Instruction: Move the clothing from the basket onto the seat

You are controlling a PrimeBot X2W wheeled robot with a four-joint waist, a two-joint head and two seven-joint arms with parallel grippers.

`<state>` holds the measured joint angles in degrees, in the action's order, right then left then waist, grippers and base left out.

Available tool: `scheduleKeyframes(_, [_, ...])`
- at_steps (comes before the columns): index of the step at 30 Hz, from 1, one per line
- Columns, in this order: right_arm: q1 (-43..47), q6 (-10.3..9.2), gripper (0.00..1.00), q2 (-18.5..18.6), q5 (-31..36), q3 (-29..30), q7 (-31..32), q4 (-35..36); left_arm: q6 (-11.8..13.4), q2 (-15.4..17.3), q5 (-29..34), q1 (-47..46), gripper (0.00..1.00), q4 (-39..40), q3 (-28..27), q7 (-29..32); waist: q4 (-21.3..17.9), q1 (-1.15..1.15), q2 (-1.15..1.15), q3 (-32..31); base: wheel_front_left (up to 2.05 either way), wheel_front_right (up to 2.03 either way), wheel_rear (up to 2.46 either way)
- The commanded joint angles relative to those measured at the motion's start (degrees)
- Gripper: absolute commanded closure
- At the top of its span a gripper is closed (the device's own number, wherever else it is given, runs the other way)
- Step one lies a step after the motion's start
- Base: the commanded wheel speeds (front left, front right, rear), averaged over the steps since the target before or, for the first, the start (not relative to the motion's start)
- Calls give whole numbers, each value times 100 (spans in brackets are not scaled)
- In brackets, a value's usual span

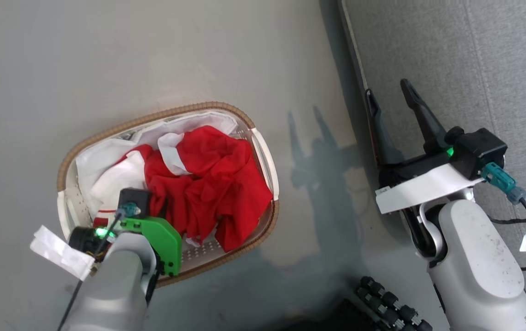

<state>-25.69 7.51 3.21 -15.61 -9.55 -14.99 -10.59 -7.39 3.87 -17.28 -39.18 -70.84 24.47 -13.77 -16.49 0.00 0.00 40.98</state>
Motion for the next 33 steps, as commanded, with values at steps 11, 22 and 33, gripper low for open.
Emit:
scheduleKeyframes(11, [665, -4, 0, 89, 54, 254, -28, -295, -17, -88, -770, 935, 100, 1076, 415, -142, 503, 0, 0, -1814, 0, 0, 0])
scheduleKeyframes(22, [1425, -4, 0, 182, 137, 414, -29, -515, -17, -91, -817, 1814, 100, 2636, 281, -139, 883, 0, 0, -3042, 0, 0, 0])
scheduleKeyframes(33, [1986, -4, 0, 159, 168, 433, -28, -615, -18, -92, -841, 2036, 100, 4164, 202, -139, 1081, 0, 0, -3823, 0, 0, 0])
